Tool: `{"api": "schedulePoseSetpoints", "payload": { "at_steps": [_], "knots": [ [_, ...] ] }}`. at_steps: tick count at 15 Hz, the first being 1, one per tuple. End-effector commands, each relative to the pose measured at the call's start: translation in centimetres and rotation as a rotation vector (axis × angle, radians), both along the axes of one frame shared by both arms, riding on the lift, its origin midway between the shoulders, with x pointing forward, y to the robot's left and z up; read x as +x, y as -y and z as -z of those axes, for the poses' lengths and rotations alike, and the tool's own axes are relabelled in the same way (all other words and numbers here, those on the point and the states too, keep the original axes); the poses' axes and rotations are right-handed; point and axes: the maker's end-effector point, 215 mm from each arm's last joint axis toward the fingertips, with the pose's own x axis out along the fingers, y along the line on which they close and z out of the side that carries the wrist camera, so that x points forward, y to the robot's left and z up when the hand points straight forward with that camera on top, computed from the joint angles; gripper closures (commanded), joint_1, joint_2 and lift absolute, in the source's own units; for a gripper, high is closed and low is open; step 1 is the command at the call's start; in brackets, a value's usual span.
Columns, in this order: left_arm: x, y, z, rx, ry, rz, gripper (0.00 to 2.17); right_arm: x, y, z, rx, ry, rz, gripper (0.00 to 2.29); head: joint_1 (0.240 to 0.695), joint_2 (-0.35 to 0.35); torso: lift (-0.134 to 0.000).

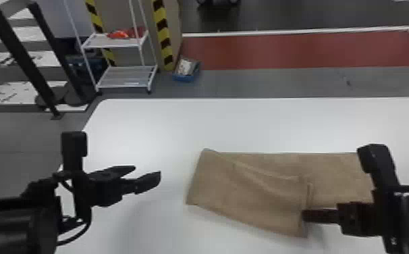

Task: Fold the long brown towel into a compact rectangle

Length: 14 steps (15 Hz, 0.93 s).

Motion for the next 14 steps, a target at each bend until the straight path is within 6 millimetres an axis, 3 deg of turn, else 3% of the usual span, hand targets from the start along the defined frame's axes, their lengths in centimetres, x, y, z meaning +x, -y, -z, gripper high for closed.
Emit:
{"api": "schedulePoseSetpoints", "payload": {
  "at_steps": [1, 3, 8, 11, 14],
  "knots": [
    [-0.1, 0.2, 0.1, 0.000, -0.003, 0.004, 0.04, 0.1, 0.1, 0.1, -0.003, -0.004, 0.003, 1.50, 0.695, 0.113, -0.120],
    [-0.1, 0.2, 0.1, 0.000, -0.003, 0.004, 0.04, 0.1, -0.2, 0.0, 0.017, -0.003, 0.009, 1.50, 0.695, 0.109, -0.120],
    [0.0, 0.2, -0.1, 0.000, 0.002, 0.006, 0.04, 1.9, -2.8, -3.6, 0.132, 0.085, 0.000, 1.50, 0.695, 0.126, -0.120],
    [0.0, 0.0, -0.2, 0.001, 0.005, 0.001, 0.04, 4.7, -2.2, -6.9, 0.150, 0.176, 0.001, 1.50, 0.695, 0.138, -0.120],
    [-0.1, -0.2, -0.5, -0.001, 0.011, 0.000, 0.04, 5.8, -1.3, -8.9, 0.167, 0.234, 0.011, 1.50, 0.695, 0.133, -0.120]
  ]
}}
